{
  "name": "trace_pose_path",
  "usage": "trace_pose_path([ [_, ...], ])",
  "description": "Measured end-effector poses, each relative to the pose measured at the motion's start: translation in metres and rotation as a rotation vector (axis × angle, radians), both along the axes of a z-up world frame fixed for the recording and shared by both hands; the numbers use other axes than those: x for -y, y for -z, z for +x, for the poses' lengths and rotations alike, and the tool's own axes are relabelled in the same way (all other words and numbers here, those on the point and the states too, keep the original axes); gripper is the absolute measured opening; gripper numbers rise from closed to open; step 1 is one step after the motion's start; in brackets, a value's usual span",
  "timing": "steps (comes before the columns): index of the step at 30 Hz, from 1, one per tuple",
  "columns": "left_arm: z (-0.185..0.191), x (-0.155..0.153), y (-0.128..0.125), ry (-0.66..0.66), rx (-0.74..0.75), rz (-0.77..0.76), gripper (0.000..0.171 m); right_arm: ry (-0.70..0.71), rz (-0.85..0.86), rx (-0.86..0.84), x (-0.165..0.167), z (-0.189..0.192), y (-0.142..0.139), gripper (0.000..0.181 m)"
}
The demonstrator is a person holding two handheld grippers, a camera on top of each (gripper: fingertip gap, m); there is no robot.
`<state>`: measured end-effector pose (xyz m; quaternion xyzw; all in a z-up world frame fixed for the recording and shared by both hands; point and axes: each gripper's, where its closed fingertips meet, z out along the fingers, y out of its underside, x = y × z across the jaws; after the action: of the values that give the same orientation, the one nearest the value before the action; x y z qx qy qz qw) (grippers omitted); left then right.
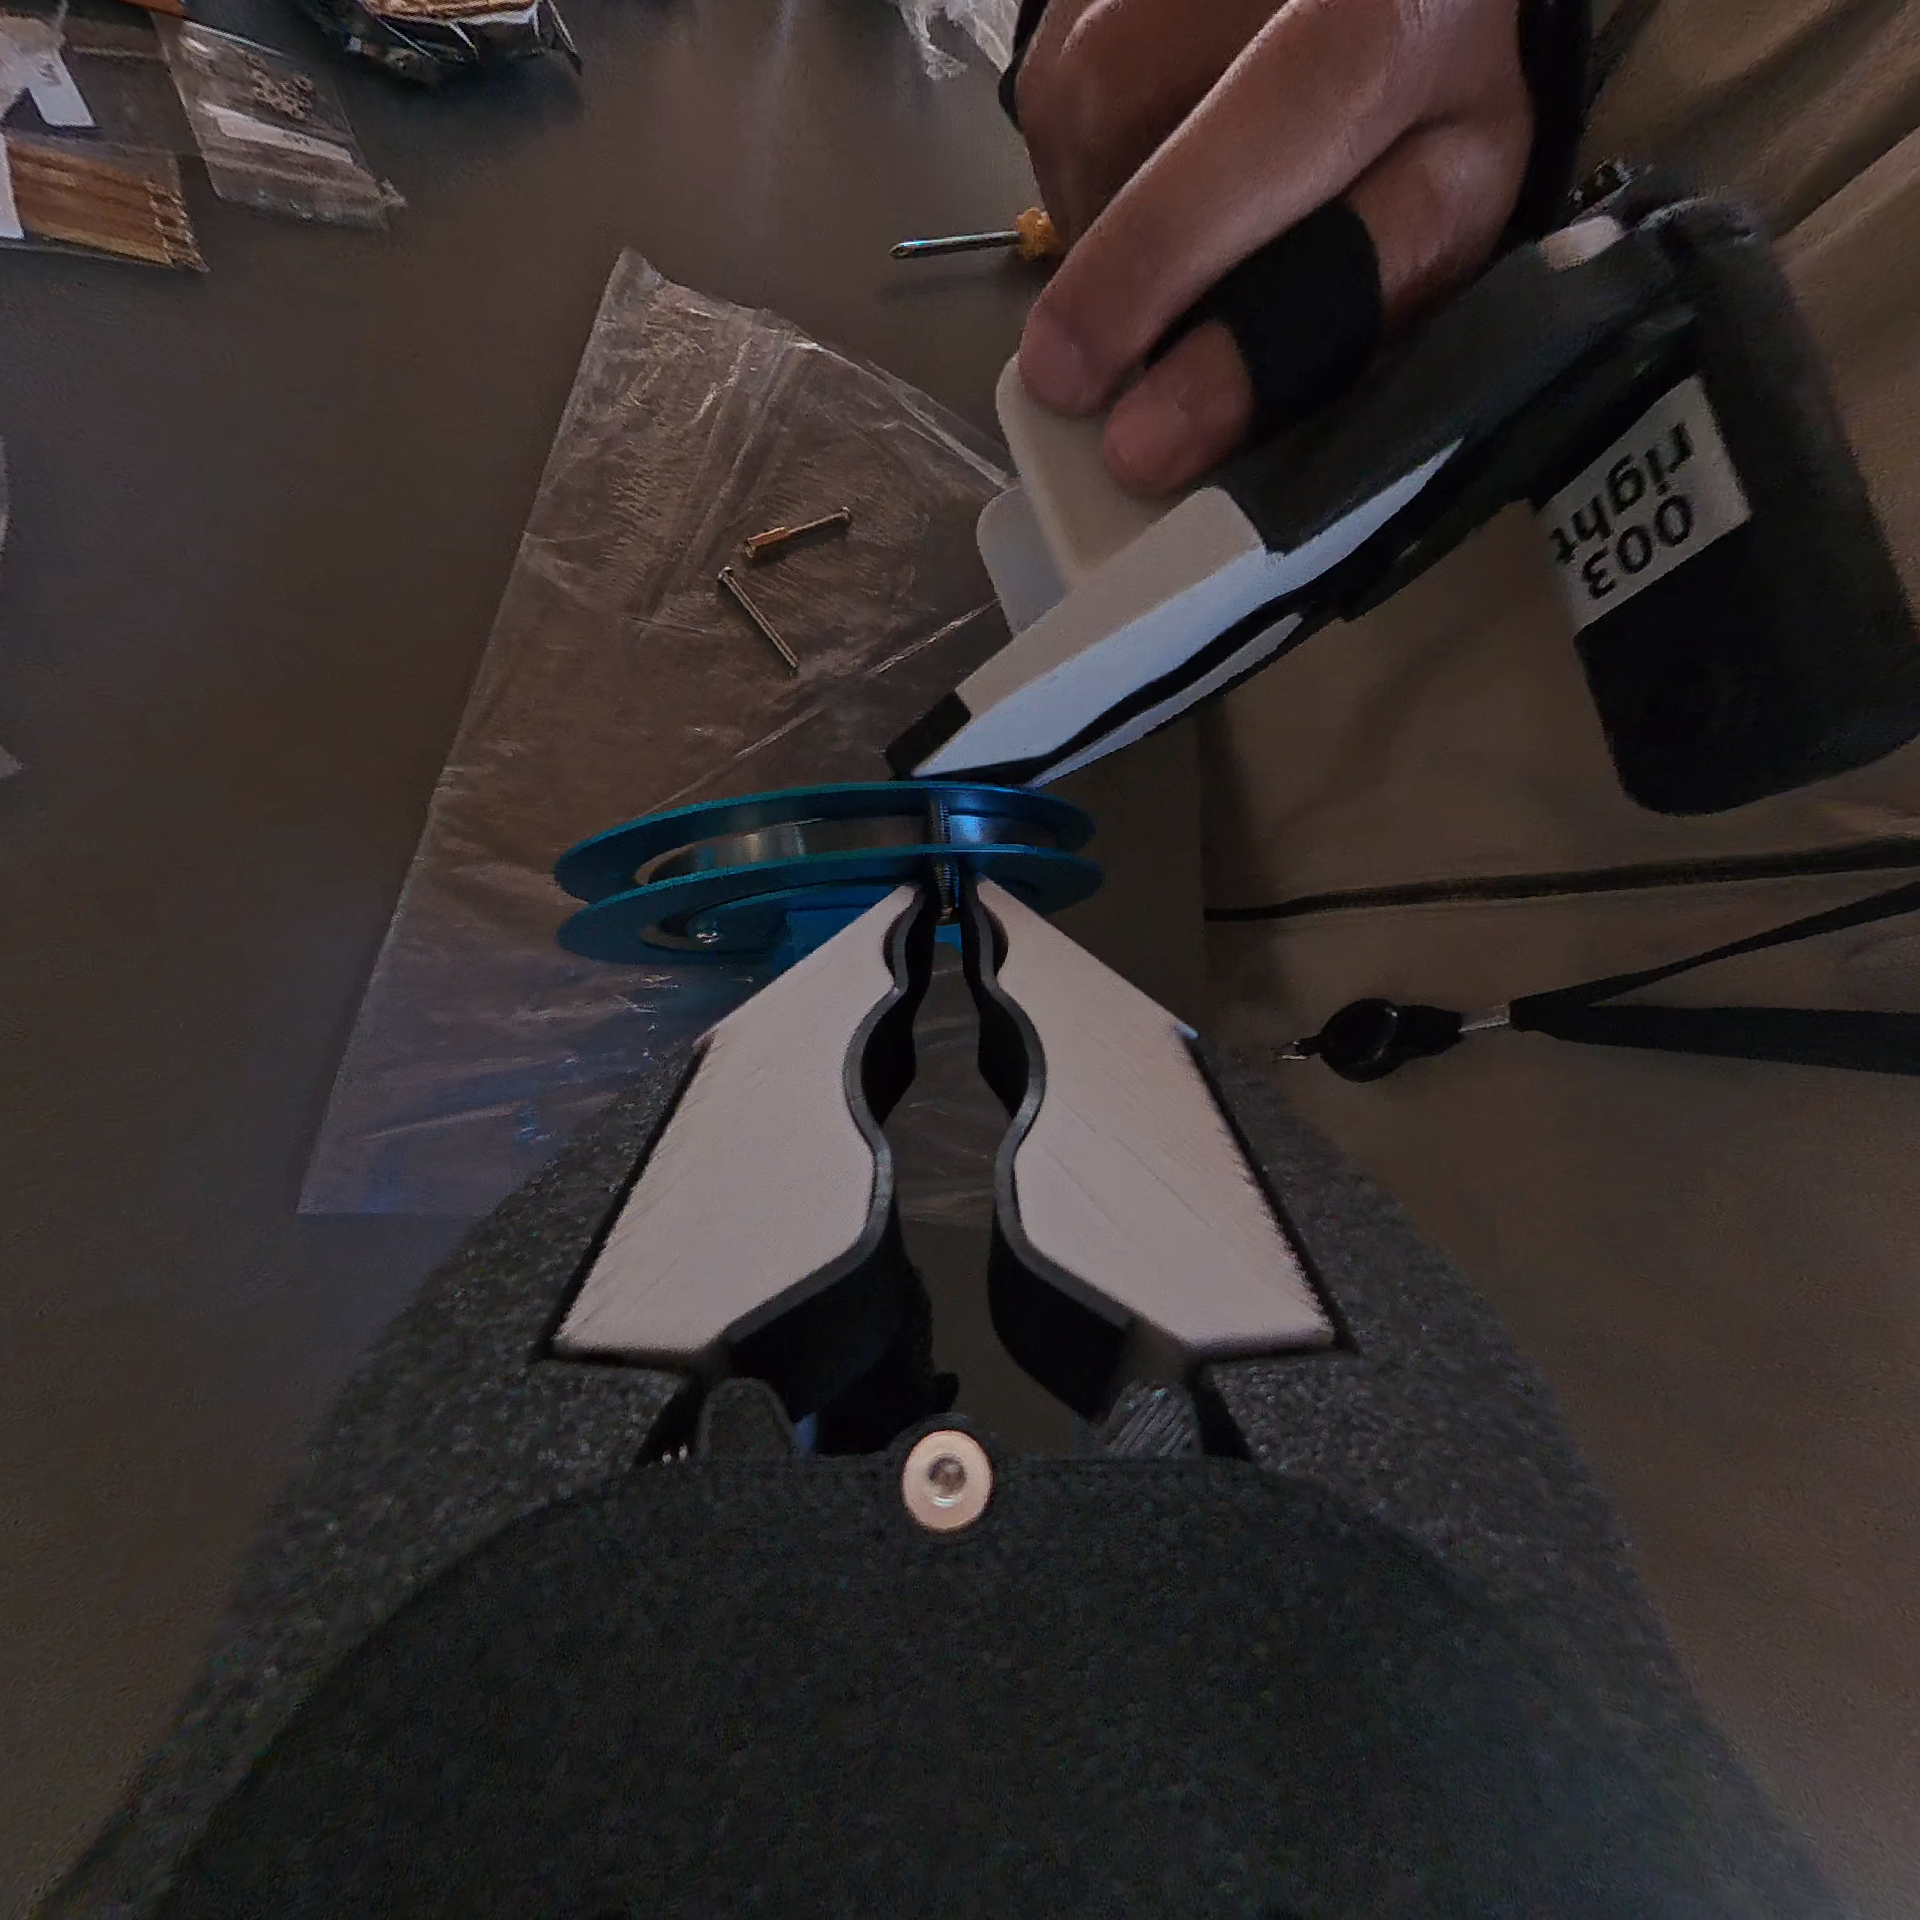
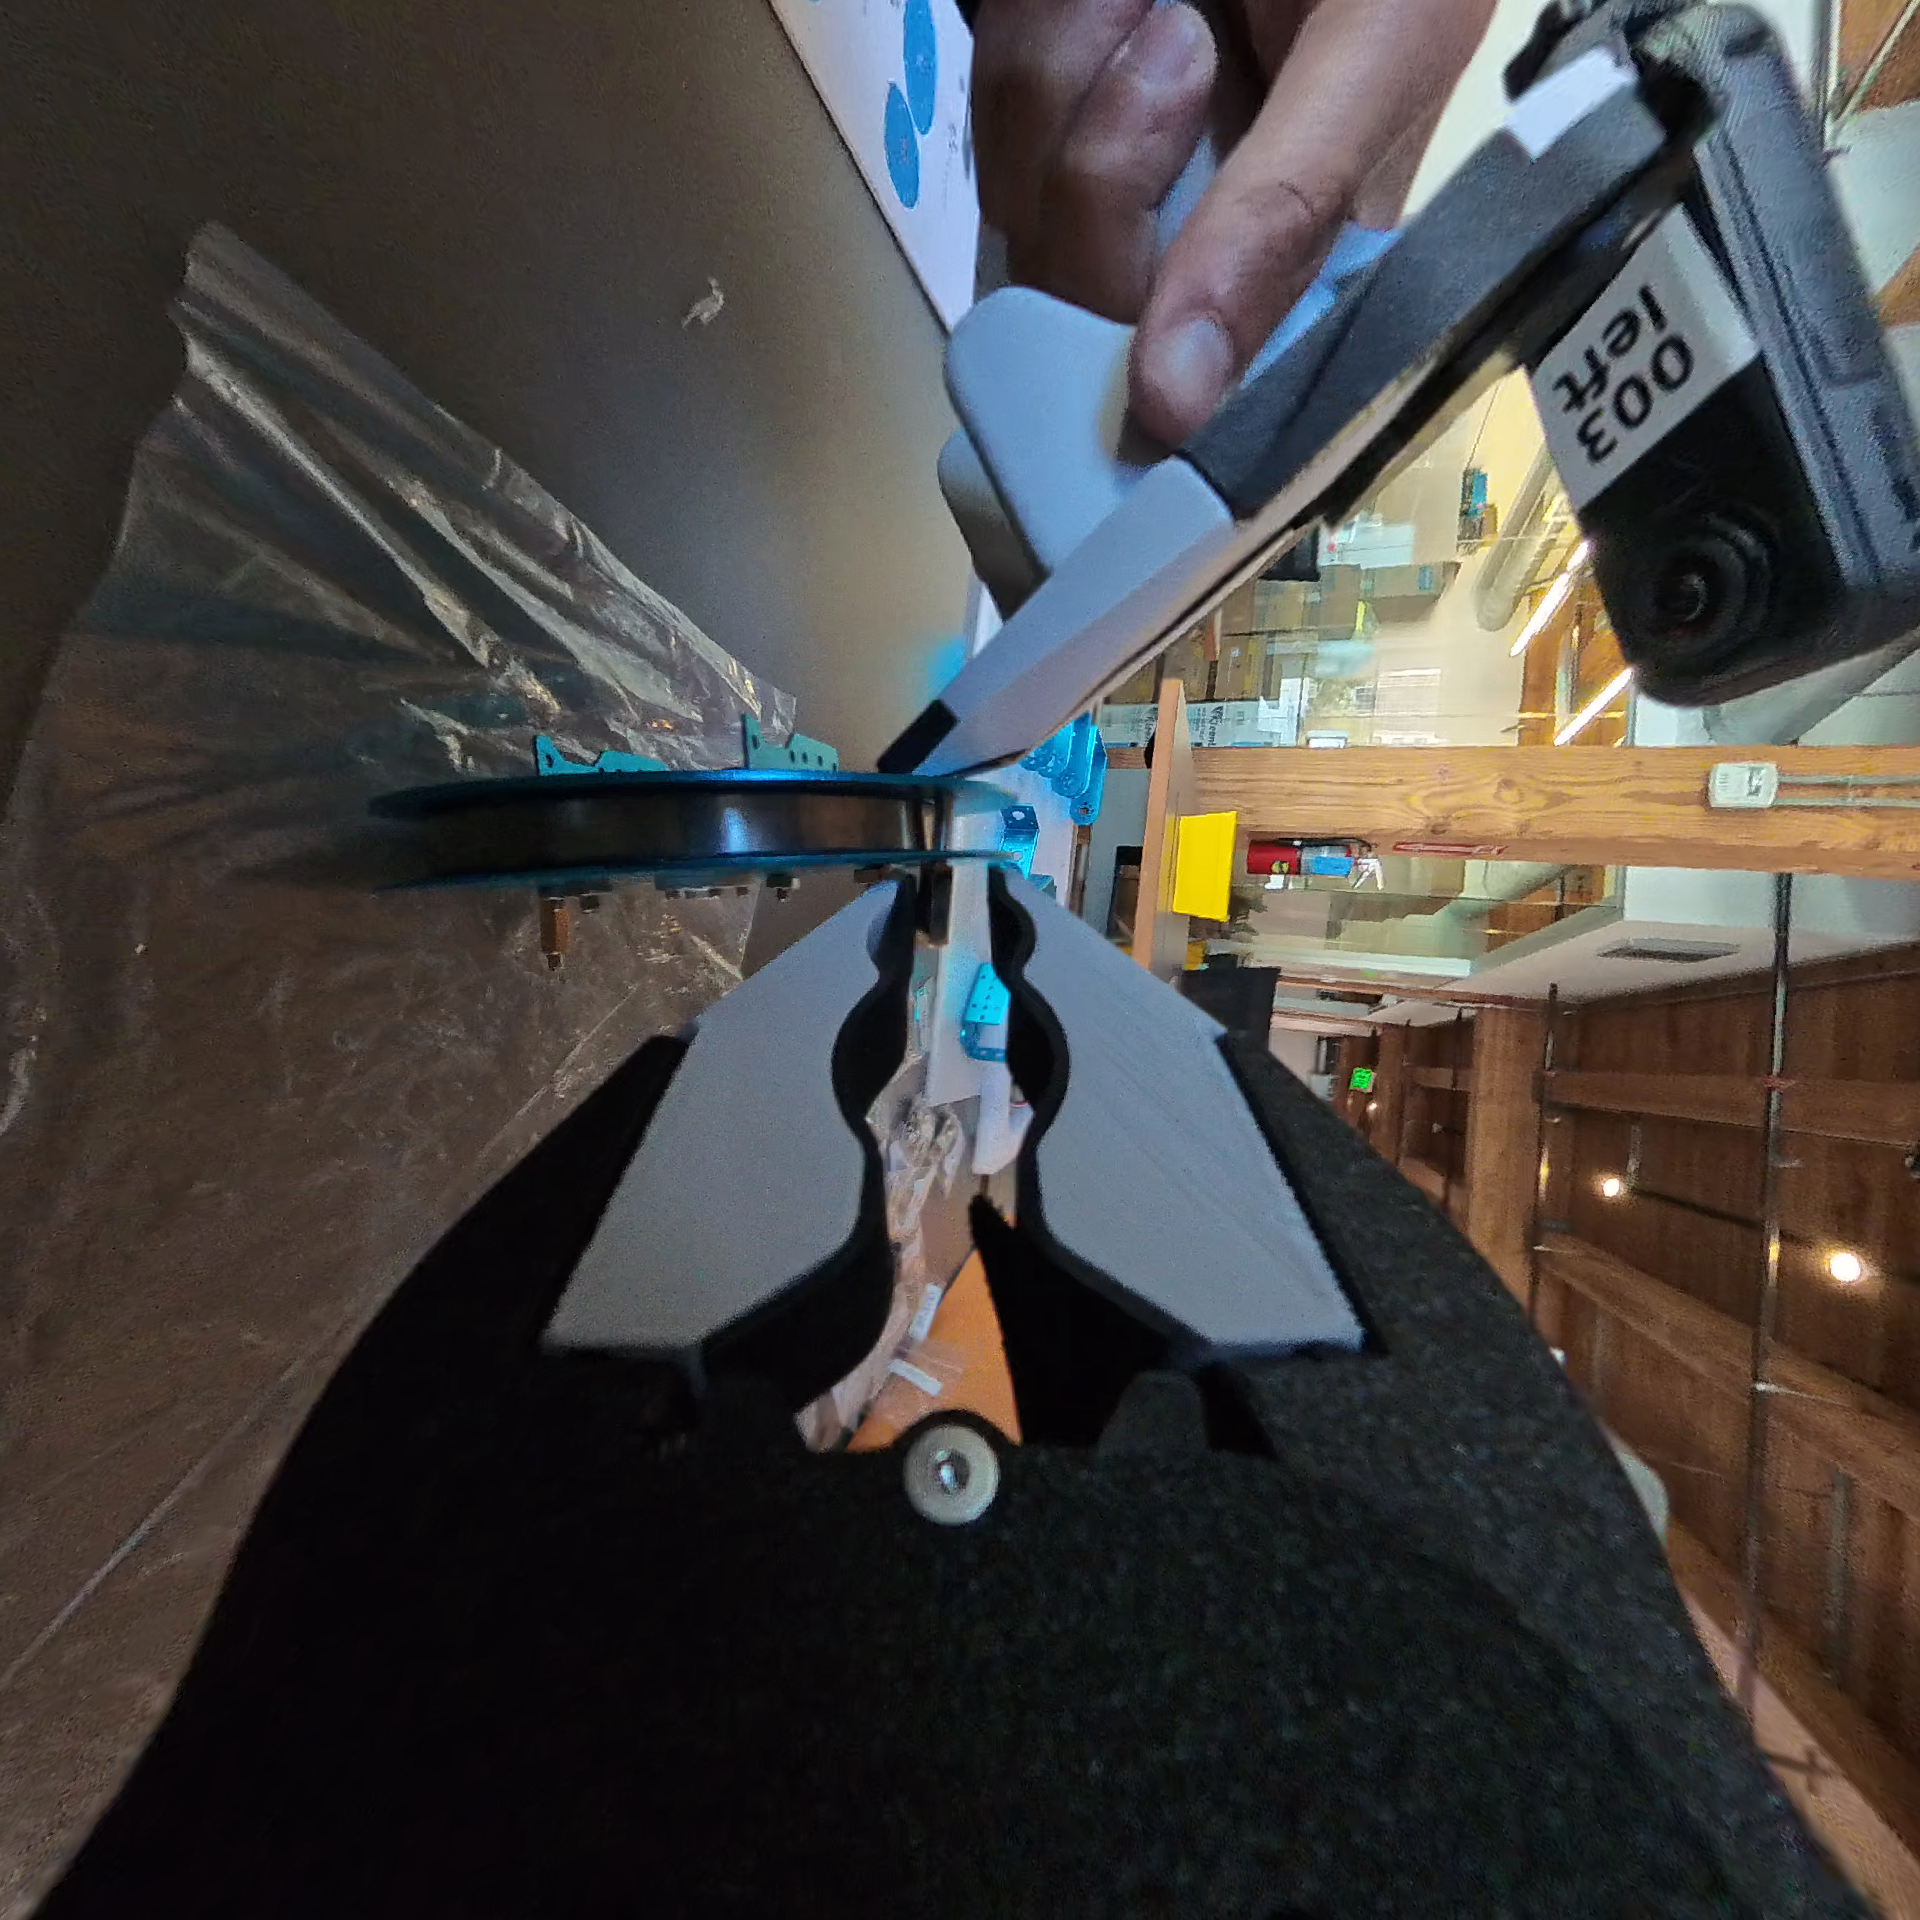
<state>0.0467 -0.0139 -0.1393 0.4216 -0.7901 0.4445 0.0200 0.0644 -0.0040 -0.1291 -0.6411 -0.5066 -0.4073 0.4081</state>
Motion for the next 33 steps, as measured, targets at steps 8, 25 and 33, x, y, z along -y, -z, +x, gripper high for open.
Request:
trace_pose_path([
  [8, 0.002, 0.000, 0.001, 0.014, 0.141, 0.142, 0.002, 0.055, -0.183, -0.217, 0.001, 0.001, 0.005, 0.005],
  [25, 0.018, -0.006, 0.000, 0.041, 0.941, 1.373, 0.002, 0.391, -1.685, -1.564, 0.033, -0.014, 0.009, 0.004],
  [33, 0.014, -0.006, 0.002, -0.008, 0.764, 1.026, 0.002, 0.272, -1.446, -1.385, 0.029, -0.015, 0.011, 0.006],
])
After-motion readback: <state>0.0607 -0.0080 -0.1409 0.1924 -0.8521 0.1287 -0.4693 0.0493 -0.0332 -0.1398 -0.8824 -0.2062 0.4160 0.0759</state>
